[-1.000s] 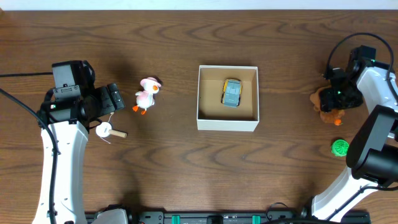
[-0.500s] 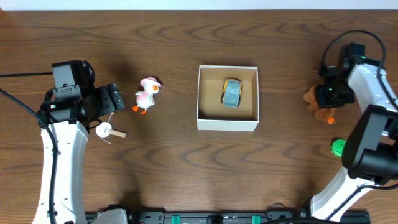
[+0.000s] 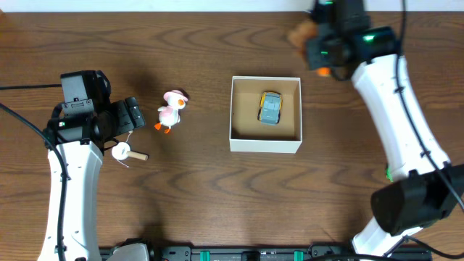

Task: Pack container
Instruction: 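Carry the brown plush with the right gripper into the box beside truck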

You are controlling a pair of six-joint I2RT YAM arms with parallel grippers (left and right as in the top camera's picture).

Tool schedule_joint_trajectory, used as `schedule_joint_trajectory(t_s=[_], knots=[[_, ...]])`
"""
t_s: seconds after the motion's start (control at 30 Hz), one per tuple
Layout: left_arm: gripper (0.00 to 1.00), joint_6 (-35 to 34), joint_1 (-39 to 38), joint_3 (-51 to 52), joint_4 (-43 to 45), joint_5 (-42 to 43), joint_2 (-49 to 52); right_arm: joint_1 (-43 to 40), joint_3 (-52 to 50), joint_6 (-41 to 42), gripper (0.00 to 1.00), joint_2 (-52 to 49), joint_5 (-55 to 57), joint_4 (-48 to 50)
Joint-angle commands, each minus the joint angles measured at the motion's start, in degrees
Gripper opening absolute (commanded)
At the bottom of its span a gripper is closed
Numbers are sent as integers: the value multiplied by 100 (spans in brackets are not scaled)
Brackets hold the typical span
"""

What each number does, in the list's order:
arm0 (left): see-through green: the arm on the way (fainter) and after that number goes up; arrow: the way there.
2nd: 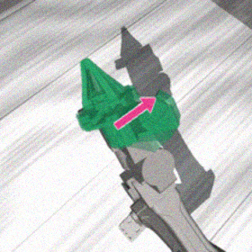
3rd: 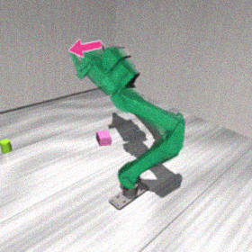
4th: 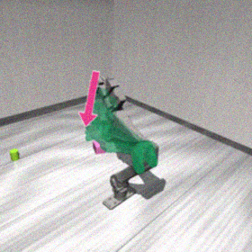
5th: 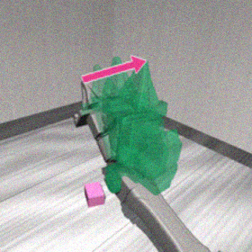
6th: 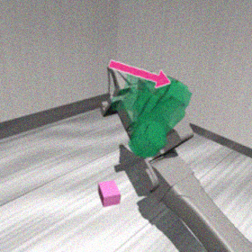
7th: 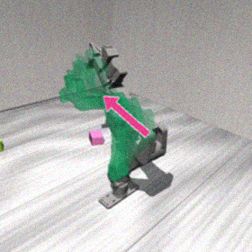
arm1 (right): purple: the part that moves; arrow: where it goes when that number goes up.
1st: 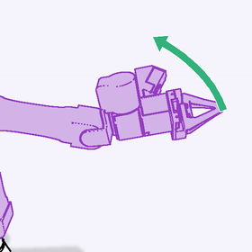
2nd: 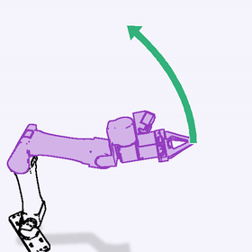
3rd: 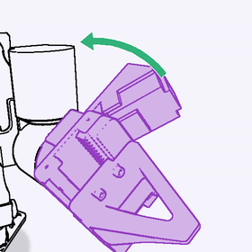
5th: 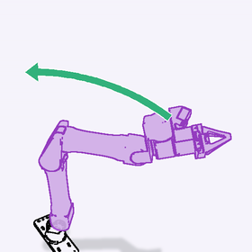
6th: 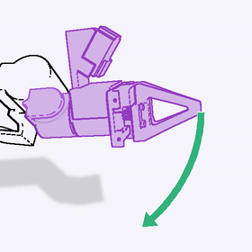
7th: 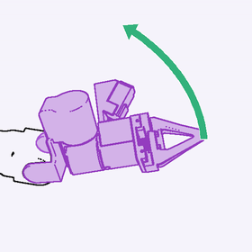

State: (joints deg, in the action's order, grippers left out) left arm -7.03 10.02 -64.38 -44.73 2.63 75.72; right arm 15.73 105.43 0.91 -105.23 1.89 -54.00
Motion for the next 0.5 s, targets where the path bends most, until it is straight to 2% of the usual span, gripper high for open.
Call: schedule_joint_trajectory(t_s=[0.0,0.13,0.27,0.47], knots=[[98,76,31,-155,2,-24,35,590,0,1246,1,-105,197,68],[98,76,31,-155,0,-24,35,1174,-26,2459,1,-264,518,7],[98,76,31,-155,0,-24,35,1598,-26,2778,2,-531,603,-4],[98,79,31,-155,0,-26,35,1814,-26,3311,2,-960,511,-343]])
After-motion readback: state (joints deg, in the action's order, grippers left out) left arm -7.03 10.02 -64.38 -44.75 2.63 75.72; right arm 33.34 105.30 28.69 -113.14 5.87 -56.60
